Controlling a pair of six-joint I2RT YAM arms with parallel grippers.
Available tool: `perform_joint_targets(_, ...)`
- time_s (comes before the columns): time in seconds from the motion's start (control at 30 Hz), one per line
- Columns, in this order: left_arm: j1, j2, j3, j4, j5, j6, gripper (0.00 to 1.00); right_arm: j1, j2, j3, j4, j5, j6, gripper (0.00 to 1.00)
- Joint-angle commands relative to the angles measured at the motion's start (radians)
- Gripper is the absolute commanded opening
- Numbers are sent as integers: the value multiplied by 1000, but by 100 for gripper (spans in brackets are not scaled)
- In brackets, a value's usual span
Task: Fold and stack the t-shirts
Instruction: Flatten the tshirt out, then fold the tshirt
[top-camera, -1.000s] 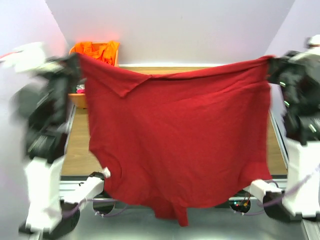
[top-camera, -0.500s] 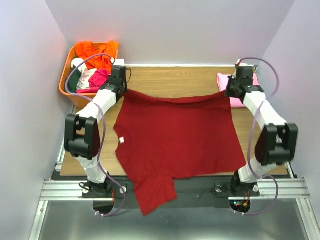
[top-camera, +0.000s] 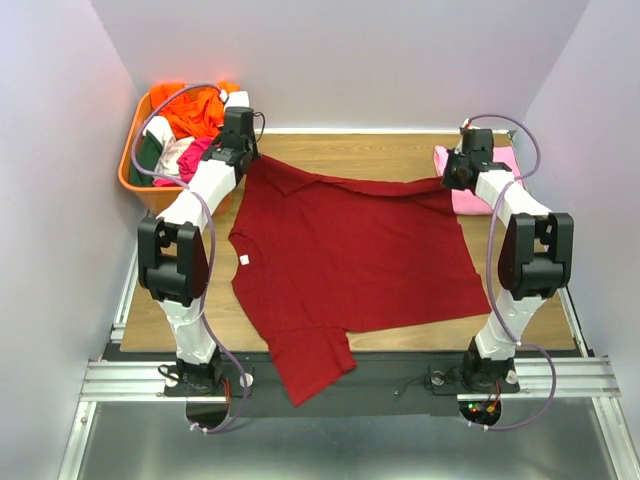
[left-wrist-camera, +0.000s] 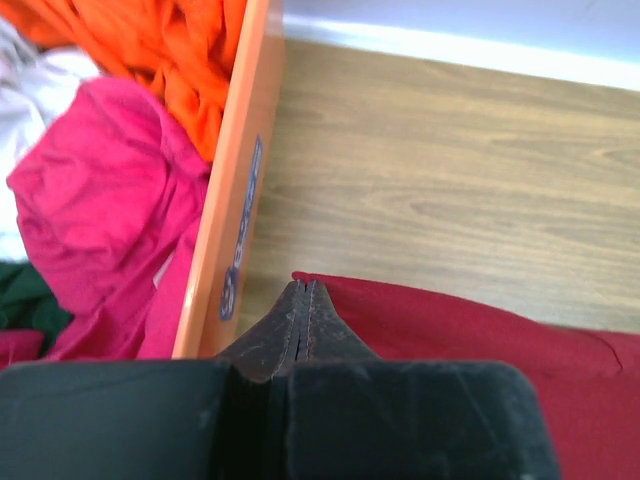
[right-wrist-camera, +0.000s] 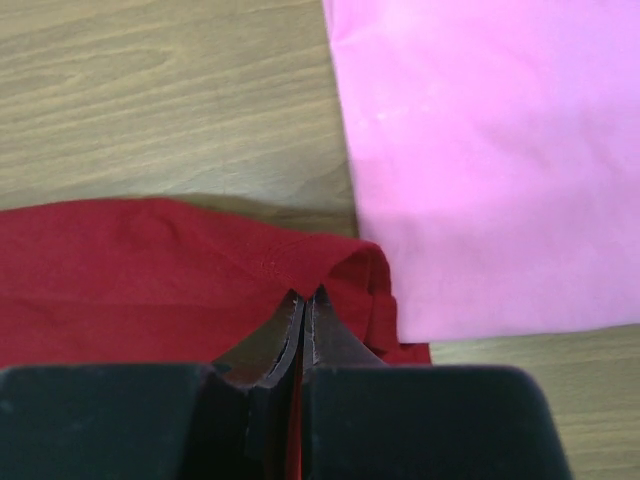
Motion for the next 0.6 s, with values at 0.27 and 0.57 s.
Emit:
perform_joint_targets(0.27,57,-159,-74,-72,34,-93,0,-36,-49,135,53,-19,-4,1)
perform_joint_targets(0.57,57,-172,-103,-126,100,-140,0,-36,-13,126,43,-59,-15,1)
